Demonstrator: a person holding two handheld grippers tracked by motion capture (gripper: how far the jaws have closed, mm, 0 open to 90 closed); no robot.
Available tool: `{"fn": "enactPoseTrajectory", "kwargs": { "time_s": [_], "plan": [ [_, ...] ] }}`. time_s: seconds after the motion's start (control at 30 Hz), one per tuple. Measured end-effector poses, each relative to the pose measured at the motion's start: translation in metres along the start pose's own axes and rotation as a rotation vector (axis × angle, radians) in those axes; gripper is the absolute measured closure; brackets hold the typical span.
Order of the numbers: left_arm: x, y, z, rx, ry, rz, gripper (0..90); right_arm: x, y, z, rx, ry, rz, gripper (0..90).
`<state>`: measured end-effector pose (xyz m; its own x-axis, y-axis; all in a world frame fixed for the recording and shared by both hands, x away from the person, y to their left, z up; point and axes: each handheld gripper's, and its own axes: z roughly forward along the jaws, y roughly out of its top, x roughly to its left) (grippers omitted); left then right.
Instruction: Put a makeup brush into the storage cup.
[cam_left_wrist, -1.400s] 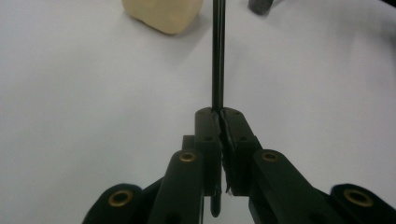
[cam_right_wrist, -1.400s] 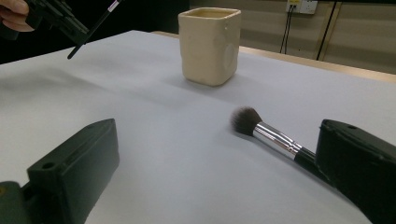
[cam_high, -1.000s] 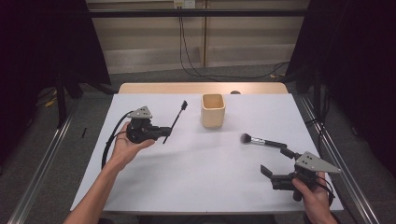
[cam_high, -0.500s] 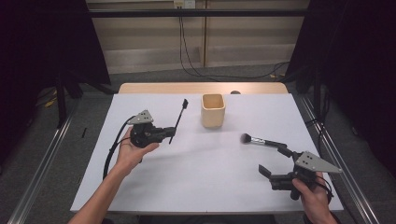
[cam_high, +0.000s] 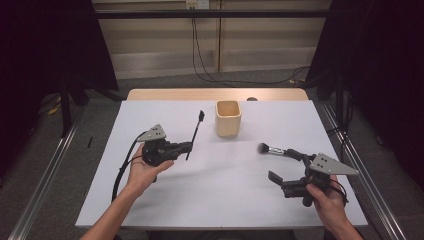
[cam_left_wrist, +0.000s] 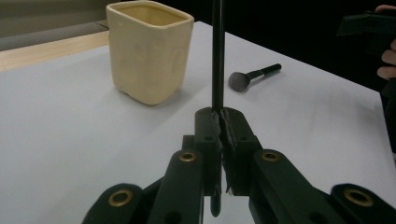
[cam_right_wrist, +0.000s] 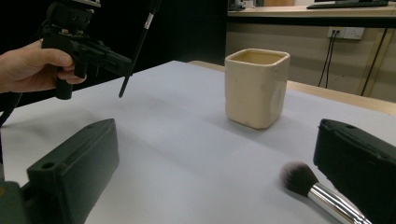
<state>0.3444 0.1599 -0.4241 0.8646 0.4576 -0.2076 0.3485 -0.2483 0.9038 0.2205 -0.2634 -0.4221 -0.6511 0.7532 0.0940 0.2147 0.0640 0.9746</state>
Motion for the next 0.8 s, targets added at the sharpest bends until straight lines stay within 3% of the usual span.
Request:
{"fn": "enactPoseTrajectory", "kwargs": {
  "time_s": [0.13, 0.33, 0.47, 0.8],
  "plan": [
    [-0.006, 0.001, 0.000, 0.002, -0.009, 0.005, 85.7, 0.002, 0.005, 0.007, -0.005, 0.024, -0.008, 1.6],
    [-0.015, 0.000, 0.001, -0.010, -0.025, 0.008, 85.7, 0.006, 0.016, 0.033, -0.006, 0.078, -0.021, 0.7],
    [-0.019, -0.001, 0.006, -0.006, -0.037, 0.009, 85.7, 0.009, 0.020, 0.047, -0.014, 0.083, -0.040, 0.0],
    [-0.028, 0.000, 0.016, -0.012, -0.052, 0.019, 85.7, 0.015, 0.024, 0.068, -0.010, 0.116, -0.033, 0.0]
  ]
}}
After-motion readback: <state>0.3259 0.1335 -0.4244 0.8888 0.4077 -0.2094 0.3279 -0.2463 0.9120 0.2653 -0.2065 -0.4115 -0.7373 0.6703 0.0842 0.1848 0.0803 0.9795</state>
